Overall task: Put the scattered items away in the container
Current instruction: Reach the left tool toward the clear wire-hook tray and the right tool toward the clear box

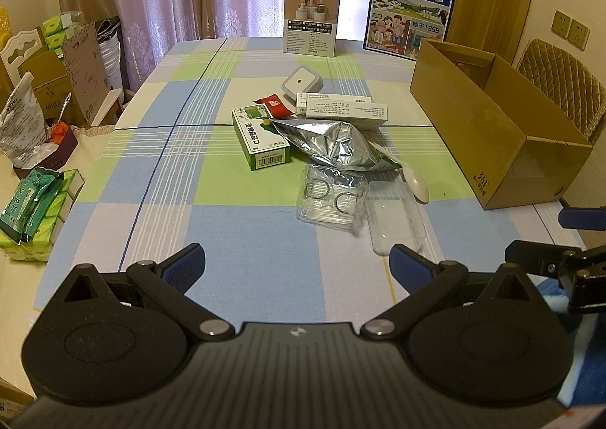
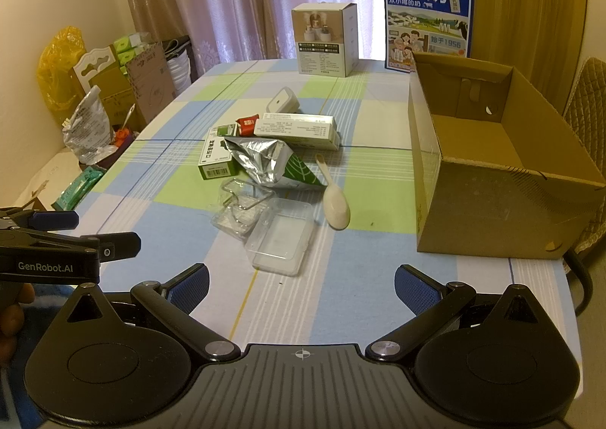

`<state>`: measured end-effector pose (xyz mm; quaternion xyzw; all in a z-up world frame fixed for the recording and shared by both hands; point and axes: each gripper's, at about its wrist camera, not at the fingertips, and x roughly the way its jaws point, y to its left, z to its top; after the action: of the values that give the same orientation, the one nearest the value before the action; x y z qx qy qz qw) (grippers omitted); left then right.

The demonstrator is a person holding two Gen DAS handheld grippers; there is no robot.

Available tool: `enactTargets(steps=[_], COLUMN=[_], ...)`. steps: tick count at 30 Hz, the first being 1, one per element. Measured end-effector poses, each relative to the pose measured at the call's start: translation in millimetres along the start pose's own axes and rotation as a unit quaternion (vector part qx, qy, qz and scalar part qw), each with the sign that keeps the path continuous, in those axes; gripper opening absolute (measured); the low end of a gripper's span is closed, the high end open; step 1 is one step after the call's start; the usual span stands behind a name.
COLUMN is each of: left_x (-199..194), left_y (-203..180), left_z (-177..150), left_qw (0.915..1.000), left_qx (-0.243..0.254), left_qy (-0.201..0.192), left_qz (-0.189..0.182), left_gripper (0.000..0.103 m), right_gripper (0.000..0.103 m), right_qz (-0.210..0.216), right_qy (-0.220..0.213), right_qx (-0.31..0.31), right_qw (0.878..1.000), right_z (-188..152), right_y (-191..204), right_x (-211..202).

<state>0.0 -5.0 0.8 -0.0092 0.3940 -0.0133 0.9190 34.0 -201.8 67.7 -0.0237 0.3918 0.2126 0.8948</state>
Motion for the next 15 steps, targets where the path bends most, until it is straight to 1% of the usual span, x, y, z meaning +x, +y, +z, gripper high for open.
enactTargets(steps=[15], left_x=[-0.1], left_y=[-0.1], left_z=[0.8], left_qw=[1.0000], left_qx=[-0.008], left_qy=[0.002], left_qz=[-0.004], left_gripper=[0.102], right_gripper=[0.101], right_qz=[0.001], right_qy=[0.001], right_qx=[-0.001], right_qw=[1.000], right_z=[-0.8], right_y=[-0.1], right_x=[1.8])
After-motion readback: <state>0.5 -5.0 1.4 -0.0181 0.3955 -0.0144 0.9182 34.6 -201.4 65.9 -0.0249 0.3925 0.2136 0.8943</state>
